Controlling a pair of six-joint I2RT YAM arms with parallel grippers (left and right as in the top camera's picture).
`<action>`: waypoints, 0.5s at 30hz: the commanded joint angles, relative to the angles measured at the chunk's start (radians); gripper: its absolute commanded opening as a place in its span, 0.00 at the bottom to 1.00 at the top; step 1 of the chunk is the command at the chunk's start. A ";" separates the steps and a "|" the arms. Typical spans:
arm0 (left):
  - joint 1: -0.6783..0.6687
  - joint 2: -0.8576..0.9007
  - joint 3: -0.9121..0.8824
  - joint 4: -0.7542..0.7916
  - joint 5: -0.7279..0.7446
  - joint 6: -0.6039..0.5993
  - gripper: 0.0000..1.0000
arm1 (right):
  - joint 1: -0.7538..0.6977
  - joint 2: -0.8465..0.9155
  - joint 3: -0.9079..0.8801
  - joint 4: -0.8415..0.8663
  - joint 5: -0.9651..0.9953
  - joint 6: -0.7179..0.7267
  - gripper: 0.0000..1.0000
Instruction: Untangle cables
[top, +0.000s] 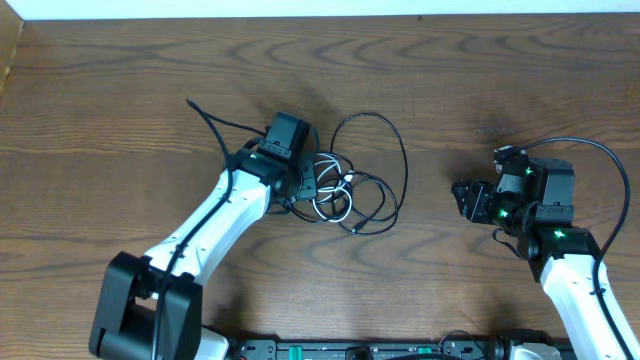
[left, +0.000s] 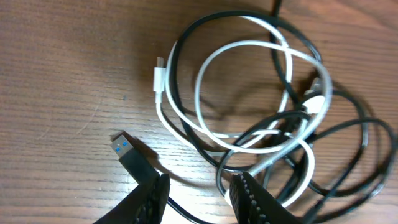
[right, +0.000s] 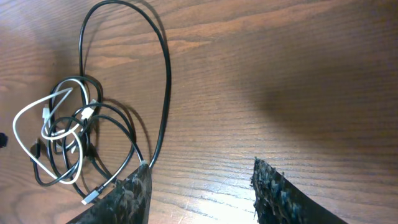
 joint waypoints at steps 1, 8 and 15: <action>-0.010 0.043 -0.020 -0.003 -0.021 0.016 0.38 | 0.000 0.003 0.013 -0.001 0.003 -0.013 0.49; -0.038 0.118 -0.026 0.044 0.063 0.017 0.38 | 0.000 0.003 0.013 0.000 0.003 -0.013 0.48; -0.074 0.165 -0.026 0.083 0.063 0.017 0.38 | 0.000 0.003 0.013 0.000 0.003 -0.013 0.48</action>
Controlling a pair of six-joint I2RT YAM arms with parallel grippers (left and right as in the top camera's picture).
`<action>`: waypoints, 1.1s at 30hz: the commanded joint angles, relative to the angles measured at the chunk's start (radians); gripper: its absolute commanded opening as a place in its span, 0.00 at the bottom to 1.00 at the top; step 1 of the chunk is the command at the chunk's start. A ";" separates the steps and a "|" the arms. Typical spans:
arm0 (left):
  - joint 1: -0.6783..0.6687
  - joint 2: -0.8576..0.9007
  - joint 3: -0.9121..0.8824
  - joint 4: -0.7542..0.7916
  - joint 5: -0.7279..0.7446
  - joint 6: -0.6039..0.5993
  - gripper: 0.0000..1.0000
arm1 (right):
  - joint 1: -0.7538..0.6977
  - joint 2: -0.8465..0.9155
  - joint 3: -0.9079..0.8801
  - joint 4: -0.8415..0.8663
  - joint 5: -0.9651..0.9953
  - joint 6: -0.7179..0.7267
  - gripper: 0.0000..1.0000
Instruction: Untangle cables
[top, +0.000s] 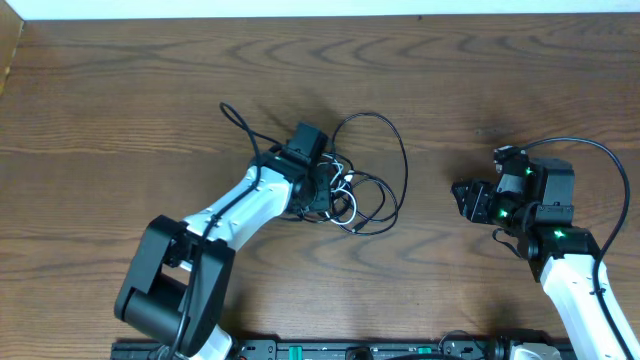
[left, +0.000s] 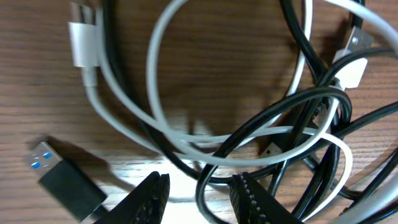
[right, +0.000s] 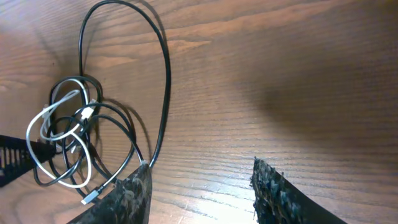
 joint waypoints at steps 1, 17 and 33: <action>-0.015 0.031 -0.006 0.026 0.012 0.010 0.38 | 0.000 0.002 0.013 0.000 0.003 -0.013 0.48; -0.018 -0.190 0.086 0.134 0.379 0.021 0.07 | 0.000 0.002 0.013 0.005 -0.061 -0.034 0.51; -0.021 -0.451 0.086 0.311 0.641 -0.026 0.07 | 0.053 0.002 0.013 0.230 -0.537 -0.111 0.58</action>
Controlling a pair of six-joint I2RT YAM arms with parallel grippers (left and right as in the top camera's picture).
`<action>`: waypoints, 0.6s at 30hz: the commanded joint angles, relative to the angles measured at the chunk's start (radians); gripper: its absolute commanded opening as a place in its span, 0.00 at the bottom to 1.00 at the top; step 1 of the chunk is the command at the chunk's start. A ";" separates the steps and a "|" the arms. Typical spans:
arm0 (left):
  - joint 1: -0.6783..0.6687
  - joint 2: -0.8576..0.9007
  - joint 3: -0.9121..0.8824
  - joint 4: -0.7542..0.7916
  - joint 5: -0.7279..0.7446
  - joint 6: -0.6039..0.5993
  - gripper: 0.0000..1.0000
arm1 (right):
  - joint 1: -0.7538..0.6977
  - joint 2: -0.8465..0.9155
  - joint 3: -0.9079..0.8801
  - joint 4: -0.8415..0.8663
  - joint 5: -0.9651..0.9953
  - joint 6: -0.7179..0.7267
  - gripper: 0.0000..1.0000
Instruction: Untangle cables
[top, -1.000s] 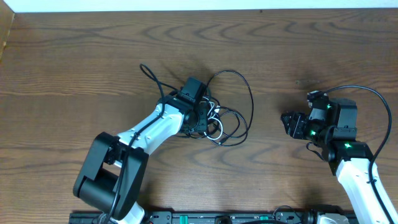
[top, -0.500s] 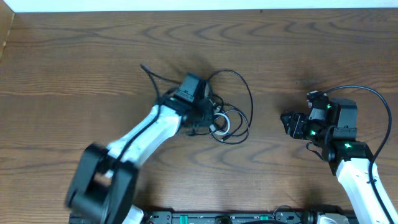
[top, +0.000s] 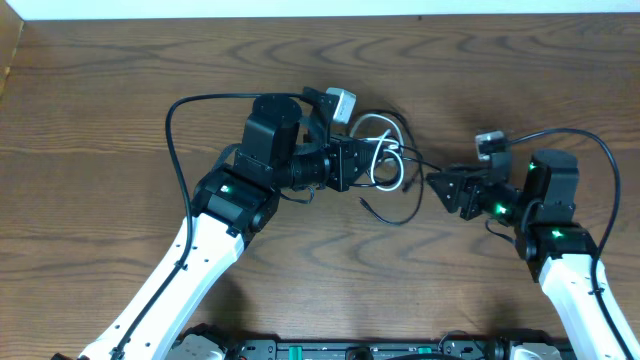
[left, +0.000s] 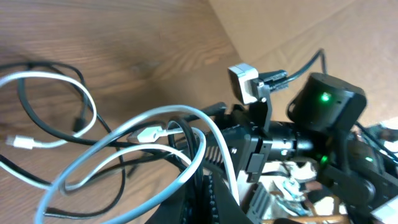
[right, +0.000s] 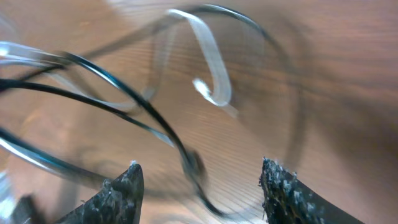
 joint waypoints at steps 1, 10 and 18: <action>-0.002 0.000 0.007 0.014 0.075 -0.017 0.08 | 0.045 0.002 0.013 0.044 -0.183 -0.023 0.57; -0.051 0.000 0.007 0.025 0.075 -0.058 0.07 | 0.135 0.002 0.013 0.205 -0.145 -0.021 0.63; -0.106 0.000 0.007 0.046 0.067 -0.062 0.08 | 0.154 0.002 0.013 0.027 0.602 0.217 0.01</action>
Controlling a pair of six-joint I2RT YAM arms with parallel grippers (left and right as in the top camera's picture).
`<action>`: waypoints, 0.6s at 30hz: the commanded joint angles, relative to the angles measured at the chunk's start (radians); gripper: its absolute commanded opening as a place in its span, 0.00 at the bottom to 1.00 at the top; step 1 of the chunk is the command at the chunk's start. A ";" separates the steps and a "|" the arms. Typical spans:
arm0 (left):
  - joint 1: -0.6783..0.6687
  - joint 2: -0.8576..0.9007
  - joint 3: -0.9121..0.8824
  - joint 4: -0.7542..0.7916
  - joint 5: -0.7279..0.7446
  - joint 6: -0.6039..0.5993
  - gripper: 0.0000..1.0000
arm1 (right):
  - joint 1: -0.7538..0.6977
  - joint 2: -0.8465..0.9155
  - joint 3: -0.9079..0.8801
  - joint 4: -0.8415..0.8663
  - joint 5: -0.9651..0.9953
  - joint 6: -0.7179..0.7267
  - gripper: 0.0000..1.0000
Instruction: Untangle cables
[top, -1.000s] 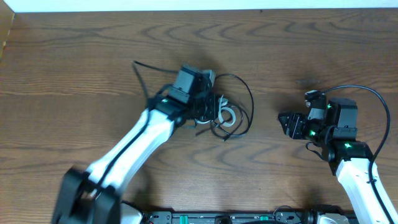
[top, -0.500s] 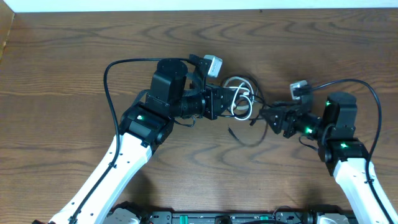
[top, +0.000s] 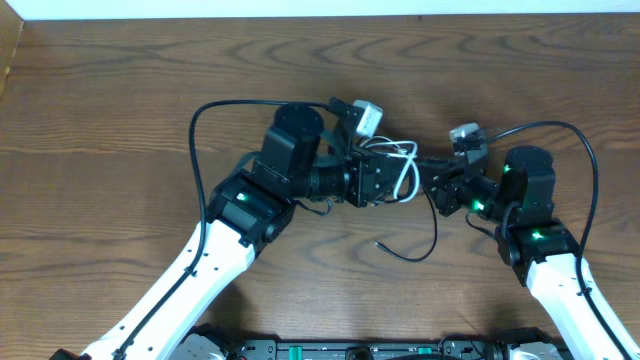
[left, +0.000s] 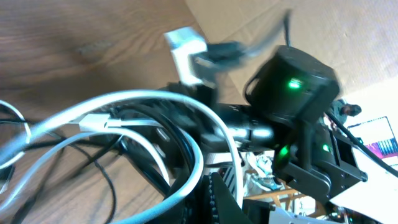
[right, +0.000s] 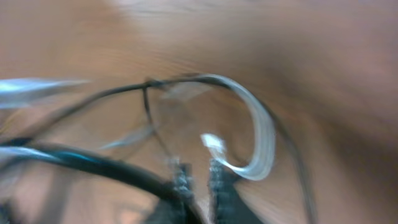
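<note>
A tangle of a white cable (top: 405, 176) and a black cable (top: 432, 236) hangs above the wooden table (top: 100, 120) at its middle. My left gripper (top: 385, 182) holds it from the left, and in the left wrist view that gripper (left: 208, 186) is shut on the white cable (left: 124, 102) with black strands beside it. My right gripper (top: 438, 190) meets the tangle from the right. The blurred right wrist view shows its gripper (right: 199, 180) with jaws narrow on the black cable (right: 74, 158), and a white loop (right: 261, 137) lies beyond. A loose black end (top: 380, 243) dangles down to the table.
The table's far edge (top: 320, 17) meets a white wall at the top. My left arm's own black lead (top: 200, 130) arches to the left of the tangle. The right arm's lead (top: 560, 132) arches over that arm.
Both grippers have come closer together over the table's middle. The right gripper, open wide before, now has its jaws narrow on the black cable. The left gripper still holds the raised tangle.
The tangle first lay flat on the table with my left gripper open over it and the right gripper open far to the right. Then the left gripper stood lower on the cables. Later it held them raised, and now the right gripper has closed in.
</note>
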 joint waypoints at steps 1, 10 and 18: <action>0.001 0.000 0.007 -0.013 0.013 0.031 0.07 | 0.001 0.002 0.011 -0.124 0.502 0.193 0.01; 0.092 -0.003 0.007 -0.393 -0.358 0.177 0.07 | -0.117 0.002 0.011 -0.369 0.805 0.363 0.01; 0.314 -0.008 0.007 -0.555 -0.718 0.180 0.08 | -0.338 0.002 0.011 -0.376 0.794 0.339 0.01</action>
